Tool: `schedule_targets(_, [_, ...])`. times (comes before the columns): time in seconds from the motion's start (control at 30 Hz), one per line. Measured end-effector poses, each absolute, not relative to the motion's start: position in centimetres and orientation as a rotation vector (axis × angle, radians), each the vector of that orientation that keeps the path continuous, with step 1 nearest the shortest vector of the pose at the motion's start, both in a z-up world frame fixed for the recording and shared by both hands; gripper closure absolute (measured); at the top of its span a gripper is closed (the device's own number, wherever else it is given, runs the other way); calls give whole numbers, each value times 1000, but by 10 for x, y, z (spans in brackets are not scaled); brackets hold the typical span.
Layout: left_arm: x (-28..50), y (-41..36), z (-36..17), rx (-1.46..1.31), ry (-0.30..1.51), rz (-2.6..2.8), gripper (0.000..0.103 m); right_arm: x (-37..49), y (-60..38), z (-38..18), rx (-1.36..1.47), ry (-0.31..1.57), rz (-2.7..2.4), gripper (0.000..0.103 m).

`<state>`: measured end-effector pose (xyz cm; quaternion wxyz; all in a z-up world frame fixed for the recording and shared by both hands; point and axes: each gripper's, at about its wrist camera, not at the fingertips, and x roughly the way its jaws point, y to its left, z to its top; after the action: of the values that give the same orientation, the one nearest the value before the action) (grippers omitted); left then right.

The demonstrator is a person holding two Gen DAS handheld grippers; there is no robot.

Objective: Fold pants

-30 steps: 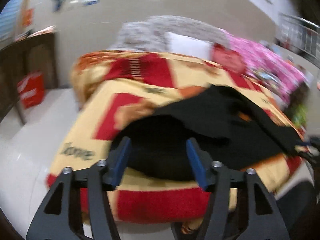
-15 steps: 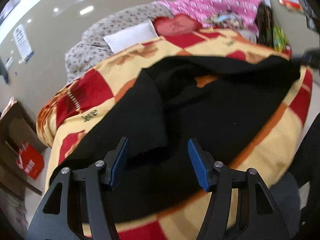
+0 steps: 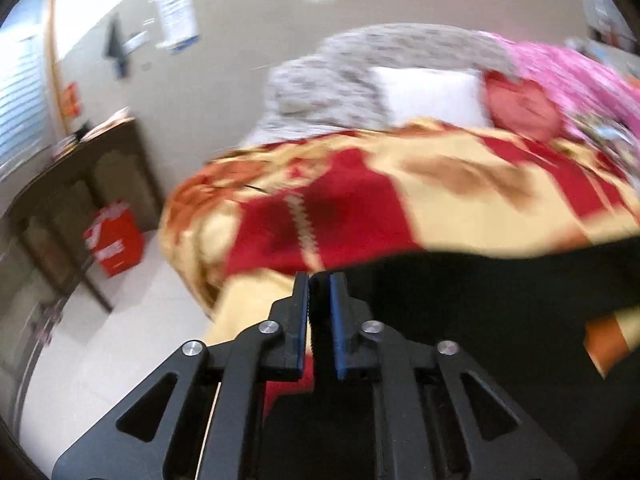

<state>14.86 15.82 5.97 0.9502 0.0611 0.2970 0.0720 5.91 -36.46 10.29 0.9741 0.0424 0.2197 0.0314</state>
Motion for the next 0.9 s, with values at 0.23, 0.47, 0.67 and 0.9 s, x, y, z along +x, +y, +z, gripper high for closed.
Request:
schedule_targets(0.23, [152, 200, 48, -27, 709, 216, 83, 96, -389, 94, 51, 470, -227, 97])
schedule_targets(0.47, [95, 151, 34, -88, 733, -57, 70, 94, -367, 45, 72, 705, 4, 93])
schedule_targets(0.67, [91, 145, -13, -158, 835, -84, 68, 117, -386, 9, 114, 850, -160, 91])
schedule_targets(0.9, [93, 138, -13, -154, 838, -161, 40, 67, -410, 36, 186, 783, -110, 89])
